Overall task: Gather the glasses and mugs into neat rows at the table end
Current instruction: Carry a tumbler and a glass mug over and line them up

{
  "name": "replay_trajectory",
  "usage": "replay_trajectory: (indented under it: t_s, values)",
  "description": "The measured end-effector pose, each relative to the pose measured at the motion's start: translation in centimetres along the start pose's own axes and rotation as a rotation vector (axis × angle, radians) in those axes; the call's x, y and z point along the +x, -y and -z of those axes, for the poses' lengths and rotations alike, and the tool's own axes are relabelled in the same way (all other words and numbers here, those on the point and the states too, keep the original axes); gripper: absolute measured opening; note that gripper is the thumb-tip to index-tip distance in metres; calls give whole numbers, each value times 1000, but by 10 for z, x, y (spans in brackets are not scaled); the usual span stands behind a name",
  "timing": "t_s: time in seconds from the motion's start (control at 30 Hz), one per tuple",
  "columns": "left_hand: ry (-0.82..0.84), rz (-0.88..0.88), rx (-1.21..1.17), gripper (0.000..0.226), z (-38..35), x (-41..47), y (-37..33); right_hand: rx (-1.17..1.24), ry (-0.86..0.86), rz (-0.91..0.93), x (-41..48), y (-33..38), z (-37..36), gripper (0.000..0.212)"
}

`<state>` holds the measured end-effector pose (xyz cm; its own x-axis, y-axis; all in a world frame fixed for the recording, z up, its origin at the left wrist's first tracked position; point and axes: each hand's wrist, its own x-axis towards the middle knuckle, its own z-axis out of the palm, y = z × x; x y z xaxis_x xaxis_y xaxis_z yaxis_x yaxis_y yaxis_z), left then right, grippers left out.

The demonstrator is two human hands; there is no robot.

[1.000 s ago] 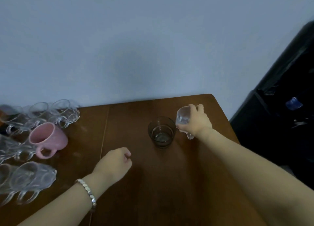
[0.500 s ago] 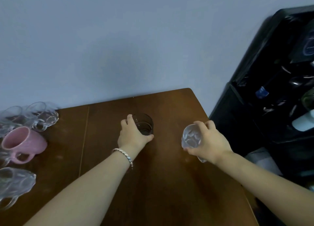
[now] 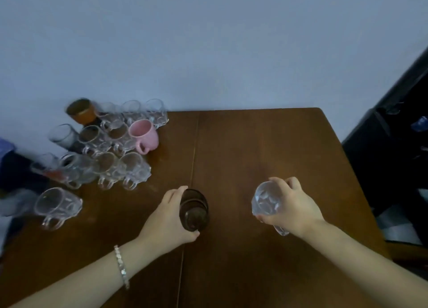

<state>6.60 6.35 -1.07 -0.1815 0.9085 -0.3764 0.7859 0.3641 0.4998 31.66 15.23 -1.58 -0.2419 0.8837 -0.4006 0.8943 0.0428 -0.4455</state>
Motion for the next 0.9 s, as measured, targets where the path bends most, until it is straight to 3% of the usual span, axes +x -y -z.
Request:
replay_trajectory:
  t_s: [0.2,0.4,0.77,0.9]
  values:
    - [-76,148,33,103,51,-46,122,-24,79,115,-34,106,-61,92]
    - [-146,203,47,106,101,-18,212,5,75,65,-58,193,-125,91]
    - [-70,54,56,105,127,28,264,106,-2,-214,-48,272,-201,85]
    - [-50,25,73,105,127,34,270,116,-24,-235,-16,297,-208,89]
